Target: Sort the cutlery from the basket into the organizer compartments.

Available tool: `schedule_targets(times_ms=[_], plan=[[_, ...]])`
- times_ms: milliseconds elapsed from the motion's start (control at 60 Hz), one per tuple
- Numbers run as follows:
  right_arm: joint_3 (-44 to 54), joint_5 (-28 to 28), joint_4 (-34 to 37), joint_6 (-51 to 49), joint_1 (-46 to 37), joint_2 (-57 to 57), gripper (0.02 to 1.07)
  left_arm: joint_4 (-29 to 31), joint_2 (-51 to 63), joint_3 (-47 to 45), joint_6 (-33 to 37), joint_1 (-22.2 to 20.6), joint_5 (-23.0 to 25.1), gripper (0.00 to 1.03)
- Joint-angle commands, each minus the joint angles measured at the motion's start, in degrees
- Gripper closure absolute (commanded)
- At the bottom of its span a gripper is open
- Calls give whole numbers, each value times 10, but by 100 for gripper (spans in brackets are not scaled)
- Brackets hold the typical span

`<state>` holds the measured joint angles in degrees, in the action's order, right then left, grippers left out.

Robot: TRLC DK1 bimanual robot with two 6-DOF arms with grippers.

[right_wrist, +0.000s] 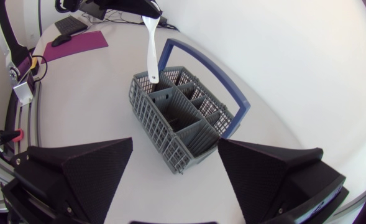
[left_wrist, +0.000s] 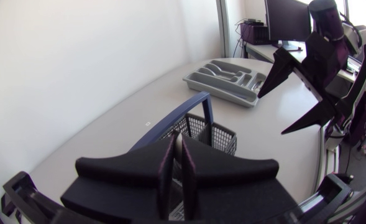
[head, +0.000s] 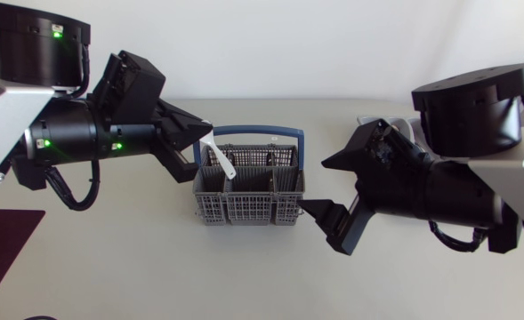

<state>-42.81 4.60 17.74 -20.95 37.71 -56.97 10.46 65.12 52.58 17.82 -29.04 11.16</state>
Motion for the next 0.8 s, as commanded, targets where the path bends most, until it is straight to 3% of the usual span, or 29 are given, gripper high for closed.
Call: schedule_targets(times_ms=[0, 350, 783], plan=[[-9, -16, -20, 15, 19, 5, 10, -7, 8, 34, -65, -21, 7, 100], [-10, -62, -101, 21, 46, -26, 17, -25, 84, 76, -178, -44, 39, 100], [-50, -65, -189, 19, 51, -136, 59, -17, 134, 109, -223, -61, 50, 100]])
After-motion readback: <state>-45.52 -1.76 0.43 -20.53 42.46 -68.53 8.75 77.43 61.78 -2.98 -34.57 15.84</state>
